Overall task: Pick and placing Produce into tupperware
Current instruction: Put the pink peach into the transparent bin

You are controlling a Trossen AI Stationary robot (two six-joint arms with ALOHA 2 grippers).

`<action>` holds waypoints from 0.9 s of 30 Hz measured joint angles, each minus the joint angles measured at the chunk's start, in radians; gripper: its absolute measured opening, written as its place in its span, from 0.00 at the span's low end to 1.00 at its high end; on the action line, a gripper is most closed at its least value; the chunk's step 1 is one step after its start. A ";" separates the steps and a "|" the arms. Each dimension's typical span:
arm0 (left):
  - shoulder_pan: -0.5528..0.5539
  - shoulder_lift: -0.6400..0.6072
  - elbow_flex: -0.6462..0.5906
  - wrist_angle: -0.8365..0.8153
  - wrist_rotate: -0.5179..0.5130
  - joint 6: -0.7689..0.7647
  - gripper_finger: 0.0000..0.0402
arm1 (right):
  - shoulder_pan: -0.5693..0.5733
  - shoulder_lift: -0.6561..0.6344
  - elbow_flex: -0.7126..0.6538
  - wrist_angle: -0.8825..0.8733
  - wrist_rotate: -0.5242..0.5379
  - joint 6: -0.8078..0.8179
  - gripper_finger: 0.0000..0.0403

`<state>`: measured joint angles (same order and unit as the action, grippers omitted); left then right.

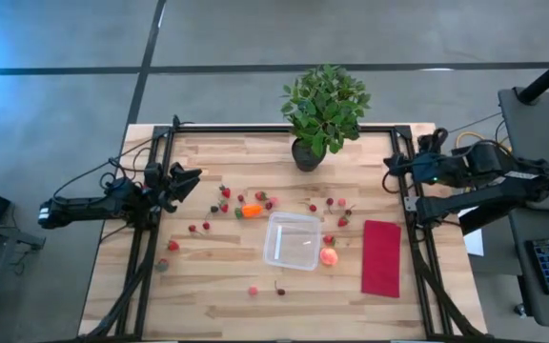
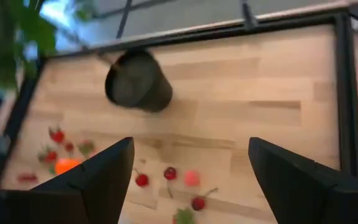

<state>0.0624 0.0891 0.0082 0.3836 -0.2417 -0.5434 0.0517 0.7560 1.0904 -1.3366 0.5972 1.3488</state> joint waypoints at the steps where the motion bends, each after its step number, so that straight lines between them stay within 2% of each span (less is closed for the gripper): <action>1: 0.000 0.000 0.000 0.001 0.000 0.000 0.47 | 0.000 0.014 -0.006 0.010 -0.014 -0.067 0.76; 3: 0.000 0.000 0.000 0.000 0.000 0.000 0.47 | 0.000 0.047 -0.012 0.035 -0.064 -0.162 0.75; 6: 0.000 0.000 0.000 0.000 0.000 0.000 0.47 | 0.000 0.106 -0.014 0.076 -0.167 -0.165 0.74; 12: 0.000 0.000 0.000 0.001 0.001 0.000 0.47 | -0.006 0.267 -0.015 0.087 -0.245 -0.177 0.72; 19: 0.000 0.001 0.000 0.001 0.001 -0.001 0.47 | -0.062 0.452 -0.071 0.099 -0.475 -0.239 0.72; 27: 0.000 0.002 0.000 0.001 0.001 -0.001 0.47 | -0.133 0.585 -0.173 0.294 -0.526 -0.326 0.72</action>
<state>0.0624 0.0906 0.0081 0.3843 -0.2405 -0.5447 -0.0814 1.3411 0.9177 -1.0430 0.0711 1.0223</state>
